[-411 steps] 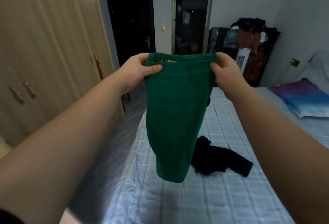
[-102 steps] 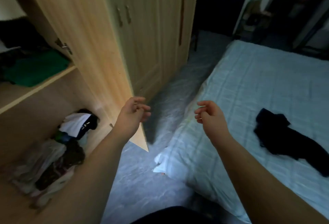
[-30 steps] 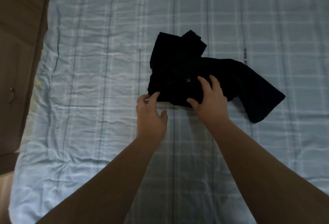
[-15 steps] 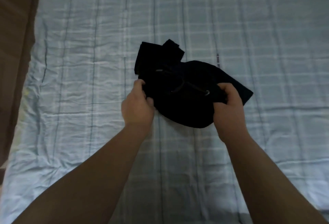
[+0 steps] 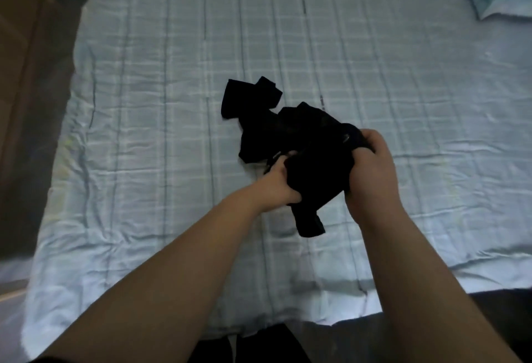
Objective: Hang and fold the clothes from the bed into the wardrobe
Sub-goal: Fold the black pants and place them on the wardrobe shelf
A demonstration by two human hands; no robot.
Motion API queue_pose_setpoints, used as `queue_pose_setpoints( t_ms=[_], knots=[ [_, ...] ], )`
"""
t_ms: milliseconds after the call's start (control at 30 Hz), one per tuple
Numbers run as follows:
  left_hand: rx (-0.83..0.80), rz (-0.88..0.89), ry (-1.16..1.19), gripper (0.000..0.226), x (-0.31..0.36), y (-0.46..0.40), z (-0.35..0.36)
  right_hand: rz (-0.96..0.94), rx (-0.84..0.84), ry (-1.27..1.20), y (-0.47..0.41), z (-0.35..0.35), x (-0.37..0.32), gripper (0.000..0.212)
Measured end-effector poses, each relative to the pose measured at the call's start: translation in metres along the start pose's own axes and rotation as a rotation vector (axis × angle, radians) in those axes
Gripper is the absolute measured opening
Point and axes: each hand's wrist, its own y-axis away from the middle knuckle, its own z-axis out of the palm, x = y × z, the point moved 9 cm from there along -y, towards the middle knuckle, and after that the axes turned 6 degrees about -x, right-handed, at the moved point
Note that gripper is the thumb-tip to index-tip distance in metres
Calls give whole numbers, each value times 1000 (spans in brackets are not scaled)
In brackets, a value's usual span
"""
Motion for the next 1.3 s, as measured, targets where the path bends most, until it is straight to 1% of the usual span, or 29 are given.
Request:
queue_pose_setpoints(
  t_ms=[33, 67, 100, 167, 233, 267, 333, 367, 433, 500, 533, 567, 667, 700, 767, 833, 867, 933, 967, 1000, 1033, 1100, 1133, 1233, 1300],
  knots=[
    [0, 18, 22, 114, -3, 8, 9, 15, 8, -32, 12, 0, -4, 34],
    [36, 29, 24, 120, -5, 18, 14, 31, 8, -64, 23, 1, -7, 35],
    [113, 45, -3, 116, -5, 30, 15, 46, -3, -96, 35, 4, -10, 36],
    [274, 129, -51, 95, 5, 60, 9, 62, -39, -159, 57, 12, -17, 37],
    [360, 199, -97, 62, 14, 93, -4, 62, -59, -175, 78, 22, -24, 36],
    [391, 207, -161, 47, 18, 109, -16, 51, -78, -153, 87, 26, -27, 38],
    [449, 186, -315, 32, 20, 140, -46, 8, -112, -54, 100, 34, -33, 47],
    [474, 169, -378, 29, 20, 155, -63, -21, -107, 16, 105, 37, -37, 52],
    [534, 164, -524, 36, 25, 188, -96, -98, -41, 192, 114, 38, -48, 59],
    [605, 136, -639, 41, 26, 221, -128, -182, 63, 323, 122, 36, -63, 58],
    [639, 120, -680, 37, 27, 237, -144, -227, 95, 366, 128, 38, -73, 55],
    [670, 109, -705, 34, 30, 252, -160, -285, 116, 451, 135, 43, -83, 53],
    [788, 132, -707, 30, 57, 290, -206, -527, 97, 898, 151, 72, -112, 46],
    [834, 155, -705, 31, 72, 301, -219, -574, 97, 988, 151, 77, -116, 44],
    [897, 192, -728, 33, 104, 320, -241, -591, 129, 1053, 143, 75, -122, 41],
    [920, 201, -775, 35, 131, 337, -257, -593, 178, 1069, 139, 71, -136, 39],
    [924, 182, -798, 35, 140, 345, -264, -595, 195, 1080, 139, 70, -144, 39],
    [926, 88, -822, 28, 147, 361, -281, -608, 223, 1116, 146, 73, -161, 40],
    [933, 48, -791, 23, 149, 368, -290, -604, 241, 1124, 150, 73, -170, 41],
    [950, 41, -696, 20, 151, 377, -296, -594, 255, 1124, 152, 73, -178, 41],
    [968, 74, -526, 19, 153, 384, -301, -567, 262, 1106, 152, 72, -187, 41],
    [968, 197, -150, 23, 167, 392, -300, -519, 231, 1011, 150, 77, -207, 42],
    [944, 259, -27, 24, 181, 395, -296, -508, 212, 938, 148, 81, -219, 42],
    [790, 380, 138, 17, 237, 400, -282, -474, 170, 617, 147, 86, -256, 35],
    [732, 424, 141, 16, 269, 410, -281, -471, 171, 443, 145, 79, -275, 25]
  ],
)
